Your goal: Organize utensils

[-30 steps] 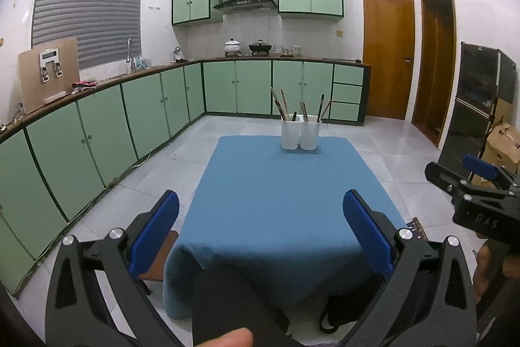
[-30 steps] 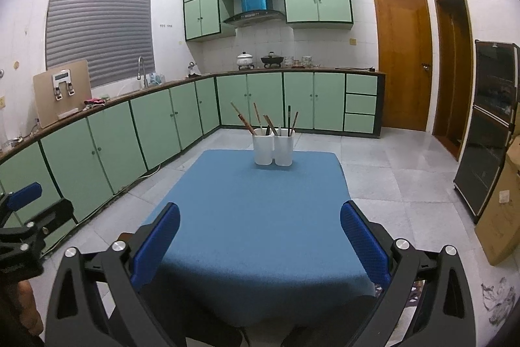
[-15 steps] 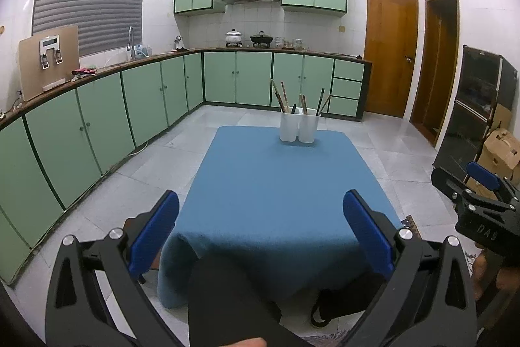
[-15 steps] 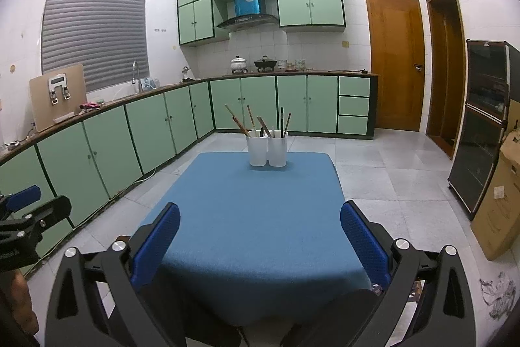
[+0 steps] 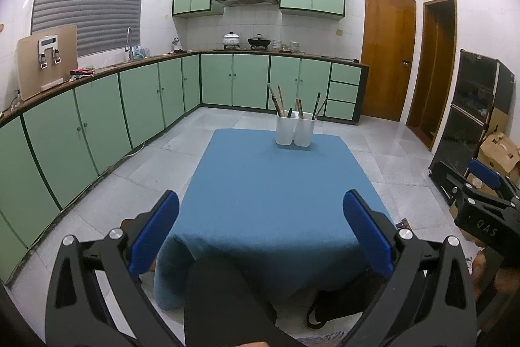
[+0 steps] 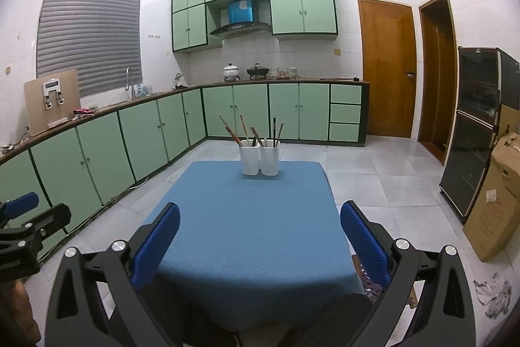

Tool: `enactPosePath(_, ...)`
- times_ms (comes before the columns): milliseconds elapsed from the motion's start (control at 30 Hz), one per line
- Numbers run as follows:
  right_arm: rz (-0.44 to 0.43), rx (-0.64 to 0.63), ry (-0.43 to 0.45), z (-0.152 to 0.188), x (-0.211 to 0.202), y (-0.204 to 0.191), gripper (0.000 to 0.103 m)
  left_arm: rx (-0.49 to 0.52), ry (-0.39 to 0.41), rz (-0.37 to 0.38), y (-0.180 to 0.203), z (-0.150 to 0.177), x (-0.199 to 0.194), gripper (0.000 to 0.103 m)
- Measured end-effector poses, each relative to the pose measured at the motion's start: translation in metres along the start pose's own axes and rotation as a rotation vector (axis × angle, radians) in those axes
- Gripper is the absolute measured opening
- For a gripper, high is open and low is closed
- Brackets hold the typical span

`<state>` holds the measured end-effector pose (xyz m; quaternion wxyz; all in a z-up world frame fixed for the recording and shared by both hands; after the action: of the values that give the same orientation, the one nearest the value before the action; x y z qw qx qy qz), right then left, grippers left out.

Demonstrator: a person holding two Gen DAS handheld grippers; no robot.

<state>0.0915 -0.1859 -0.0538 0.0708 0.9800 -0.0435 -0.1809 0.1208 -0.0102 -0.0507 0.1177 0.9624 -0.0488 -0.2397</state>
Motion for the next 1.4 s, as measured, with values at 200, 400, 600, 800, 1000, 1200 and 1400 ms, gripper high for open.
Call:
enactPosePath(200, 0.002, 0.005, 0.001, 0.0002, -0.0007, -0.0006, 0.097, -0.007, -0.002, 0.002, -0.0016, -0.0021, 0.0009, 0.098)
enactPosePath(400, 0.001, 0.007, -0.004, 0.0019, 0.0003, 0.0004, 0.097, -0.004, 0.007, -0.003, -0.0037, -0.0036, 0.0011, 0.098)
enactPosePath(600, 0.002, 0.012, -0.007, 0.0026, 0.0007, 0.0007, 0.097, -0.006, 0.008, 0.008, -0.0035, -0.0014, 0.0005, 0.098)
enactPosePath(800, 0.007, 0.018, -0.006, 0.0038, 0.0007, -0.0007, 0.097, -0.009, 0.011, 0.006, -0.0043, -0.0020, -0.0015, 0.098)
enactPosePath(1000, 0.011, 0.020, -0.002, 0.0059, -0.0015, -0.0021, 0.097, -0.005, 0.013, 0.006, -0.0039, -0.0028, -0.0024, 0.098)
enactPosePath(1200, 0.014, 0.020, 0.000, 0.0059, -0.0031, -0.0035, 0.097, -0.008, 0.007, 0.008, -0.0040, -0.0032, -0.0015, 0.098)
enactPosePath(1400, 0.014, 0.018, 0.001, 0.0058, -0.0036, -0.0040, 0.097, -0.010, 0.002, 0.010, -0.0054, -0.0028, -0.0013, 0.098)
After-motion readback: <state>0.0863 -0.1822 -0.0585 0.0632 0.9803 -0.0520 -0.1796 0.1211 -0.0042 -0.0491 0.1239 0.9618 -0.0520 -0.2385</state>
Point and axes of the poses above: each gripper's, at about its wrist camera, not at the fingertips, and x roughly the way its jaws point, y to its right, z to its underside, the point moved 9 cm from there along x, roughly the way its jaws point, and after that the axes turned 14 degrees about -x, right-handed, at the moved point
